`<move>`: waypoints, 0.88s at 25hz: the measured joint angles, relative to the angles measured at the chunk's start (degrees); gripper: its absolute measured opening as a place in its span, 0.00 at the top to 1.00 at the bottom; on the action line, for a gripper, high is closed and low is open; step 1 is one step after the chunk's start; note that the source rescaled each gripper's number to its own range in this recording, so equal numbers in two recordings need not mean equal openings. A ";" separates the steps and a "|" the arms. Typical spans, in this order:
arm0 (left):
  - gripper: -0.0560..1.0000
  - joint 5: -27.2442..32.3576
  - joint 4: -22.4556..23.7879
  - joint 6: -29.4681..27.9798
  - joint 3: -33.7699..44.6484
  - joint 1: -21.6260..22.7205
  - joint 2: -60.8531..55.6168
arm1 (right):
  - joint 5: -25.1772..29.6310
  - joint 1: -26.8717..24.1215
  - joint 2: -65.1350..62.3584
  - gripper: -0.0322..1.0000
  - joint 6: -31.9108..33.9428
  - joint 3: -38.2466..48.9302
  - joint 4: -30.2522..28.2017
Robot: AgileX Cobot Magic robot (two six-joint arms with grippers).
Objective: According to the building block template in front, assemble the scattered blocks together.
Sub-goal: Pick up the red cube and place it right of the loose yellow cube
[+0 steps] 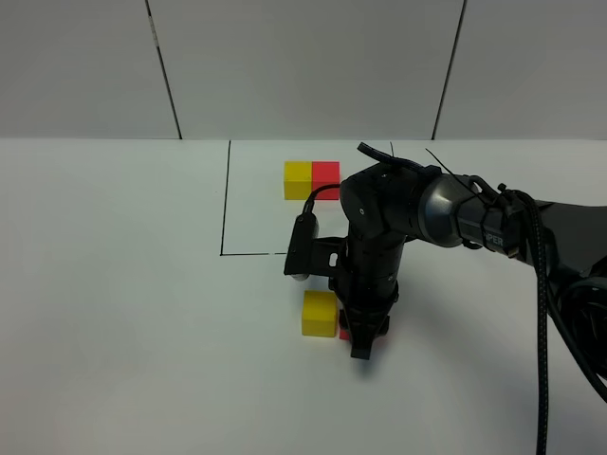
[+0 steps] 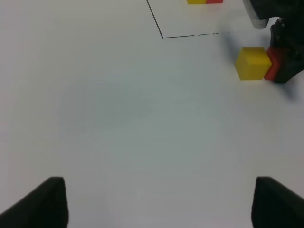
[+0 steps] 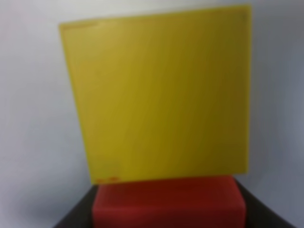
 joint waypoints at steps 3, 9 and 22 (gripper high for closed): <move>0.32 0.00 0.00 0.00 0.00 0.00 0.00 | 0.00 0.27 0.04 0.97 -0.68 0.00 -0.55; 0.32 0.00 0.00 0.00 0.00 0.00 0.00 | -0.27 0.44 0.11 0.97 -1.70 0.00 -0.64; 0.32 0.00 0.00 0.00 0.00 0.00 0.00 | -1.75 0.44 0.11 0.97 -1.70 0.00 -0.68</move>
